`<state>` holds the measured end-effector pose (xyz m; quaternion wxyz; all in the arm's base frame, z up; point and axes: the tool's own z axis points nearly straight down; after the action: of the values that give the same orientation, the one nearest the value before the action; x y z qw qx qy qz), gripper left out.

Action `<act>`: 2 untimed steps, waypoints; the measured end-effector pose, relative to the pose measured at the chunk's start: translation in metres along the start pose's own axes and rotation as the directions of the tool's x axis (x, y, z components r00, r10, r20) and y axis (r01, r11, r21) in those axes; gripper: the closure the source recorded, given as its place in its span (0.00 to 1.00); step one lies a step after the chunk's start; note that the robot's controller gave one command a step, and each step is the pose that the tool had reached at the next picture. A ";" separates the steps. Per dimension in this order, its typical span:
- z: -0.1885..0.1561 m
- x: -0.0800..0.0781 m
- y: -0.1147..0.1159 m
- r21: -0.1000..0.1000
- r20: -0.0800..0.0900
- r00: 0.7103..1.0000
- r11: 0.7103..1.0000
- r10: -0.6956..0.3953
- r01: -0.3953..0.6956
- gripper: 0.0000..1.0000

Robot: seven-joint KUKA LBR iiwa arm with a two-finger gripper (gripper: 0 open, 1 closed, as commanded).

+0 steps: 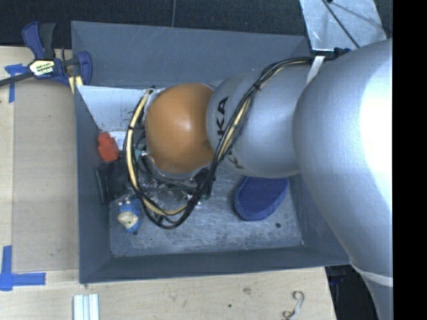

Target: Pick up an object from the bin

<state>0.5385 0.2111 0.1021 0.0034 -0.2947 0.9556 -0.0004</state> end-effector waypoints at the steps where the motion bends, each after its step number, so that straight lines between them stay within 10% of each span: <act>1: -0.123 -0.014 -0.010 -0.002 0.004 0.947 0.947 0.321 -0.321 1.00; 2: -0.083 0.050 -0.080 0.003 -0.007 0.885 0.885 0.466 -0.466 1.00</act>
Offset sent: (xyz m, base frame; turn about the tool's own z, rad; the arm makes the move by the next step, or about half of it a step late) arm 0.0137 -0.0002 0.1194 0.3263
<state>0.5418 0.1168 0.1848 -0.0001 -0.0567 0.9984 -0.0015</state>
